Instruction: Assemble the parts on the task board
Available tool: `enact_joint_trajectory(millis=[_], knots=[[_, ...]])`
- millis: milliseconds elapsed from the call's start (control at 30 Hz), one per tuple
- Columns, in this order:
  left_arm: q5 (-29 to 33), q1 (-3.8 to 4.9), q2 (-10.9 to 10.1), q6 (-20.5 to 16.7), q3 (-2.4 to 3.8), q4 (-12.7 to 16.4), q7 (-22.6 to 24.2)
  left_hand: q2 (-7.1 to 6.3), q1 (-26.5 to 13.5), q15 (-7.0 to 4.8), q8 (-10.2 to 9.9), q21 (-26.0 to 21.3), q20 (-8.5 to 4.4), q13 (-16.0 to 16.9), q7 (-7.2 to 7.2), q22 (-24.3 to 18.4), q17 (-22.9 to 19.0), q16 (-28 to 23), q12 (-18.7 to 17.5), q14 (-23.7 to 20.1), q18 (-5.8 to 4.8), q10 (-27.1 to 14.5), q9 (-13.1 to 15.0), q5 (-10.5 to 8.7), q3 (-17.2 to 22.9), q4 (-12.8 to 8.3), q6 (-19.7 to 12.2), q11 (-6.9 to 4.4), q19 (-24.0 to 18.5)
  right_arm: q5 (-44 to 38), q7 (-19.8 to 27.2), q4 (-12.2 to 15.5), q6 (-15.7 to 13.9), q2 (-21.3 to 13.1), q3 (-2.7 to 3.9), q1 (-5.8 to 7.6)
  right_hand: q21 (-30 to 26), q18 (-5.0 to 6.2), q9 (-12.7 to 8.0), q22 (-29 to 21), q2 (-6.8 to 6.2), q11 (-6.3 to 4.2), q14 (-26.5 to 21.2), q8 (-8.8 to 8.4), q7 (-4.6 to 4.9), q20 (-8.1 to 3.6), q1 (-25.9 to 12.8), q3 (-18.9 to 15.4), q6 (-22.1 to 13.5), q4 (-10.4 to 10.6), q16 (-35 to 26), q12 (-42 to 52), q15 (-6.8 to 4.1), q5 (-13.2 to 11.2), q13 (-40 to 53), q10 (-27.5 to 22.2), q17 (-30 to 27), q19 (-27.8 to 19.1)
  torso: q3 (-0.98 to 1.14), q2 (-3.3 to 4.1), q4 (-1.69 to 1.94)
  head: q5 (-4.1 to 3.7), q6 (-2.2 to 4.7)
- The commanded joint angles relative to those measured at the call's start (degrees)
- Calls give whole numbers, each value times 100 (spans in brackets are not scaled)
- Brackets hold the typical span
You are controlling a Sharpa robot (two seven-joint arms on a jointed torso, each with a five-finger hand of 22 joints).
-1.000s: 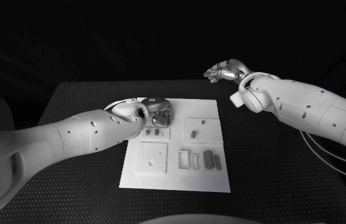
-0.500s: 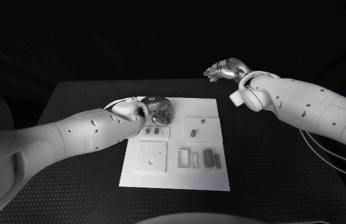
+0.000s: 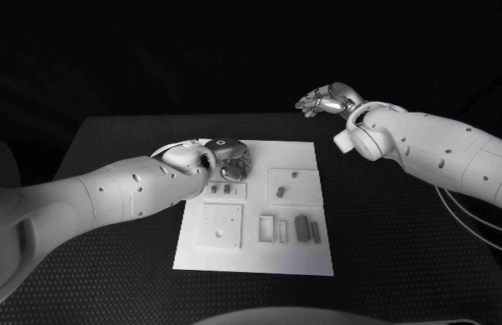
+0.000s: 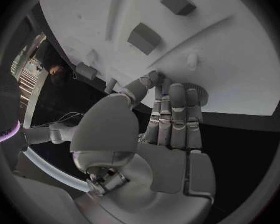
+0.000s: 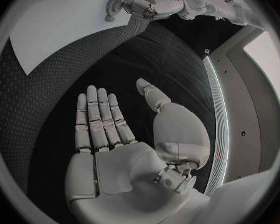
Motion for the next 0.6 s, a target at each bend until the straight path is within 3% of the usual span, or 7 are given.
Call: enact_joint_trajectory(millis=[33, 433, 600], knots=[[-65, -122, 41, 466, -92, 11, 12, 38, 24, 4, 8, 11, -218, -12, 5, 100, -9, 22, 4, 56, -42, 18, -10, 34, 3, -27, 16, -4, 41, -7, 57, 5, 78, 5, 3, -1, -39, -24, -8, 9, 9, -3, 2, 30, 126, 24, -55, 28, -16, -10, -22, 7, 19, 36, -8, 27, -9, -10, -1, 1, 1, 10, -6], [-82, -134, 48, 456, -119, -4, 22, 24, 41, 26, -24, 7, -227, -74, 33, 87, -57, 23, -62, 97, -42, -52, -52, 62, 15, -30, -33, 22, 77, -7, 57, 9, 81, 9, 3, -1, -43, -24, -9, 13, 11, -3, 1, 32, 125, 25, -58, 26, -14, -9, -22, 9, 20, 36, -8, 29, -9, -9, -4, 1, -5, 7, -9], [-81, -135, 38, 354, -119, 1, 38, 78, 45, 12, 10, 23, -250, -89, 29, 82, -78, 43, -35, 168, -42, 9, -52, 78, 25, -17, 28, 8, 142, -7, 59, 9, 80, 10, 3, -1, -44, -24, -9, 15, 10, -4, 0, 33, 125, 25, -59, 26, -14, -9, -22, 10, 20, 36, -8, 30, -9, -9, -2, 0, -6, 19, 2]])
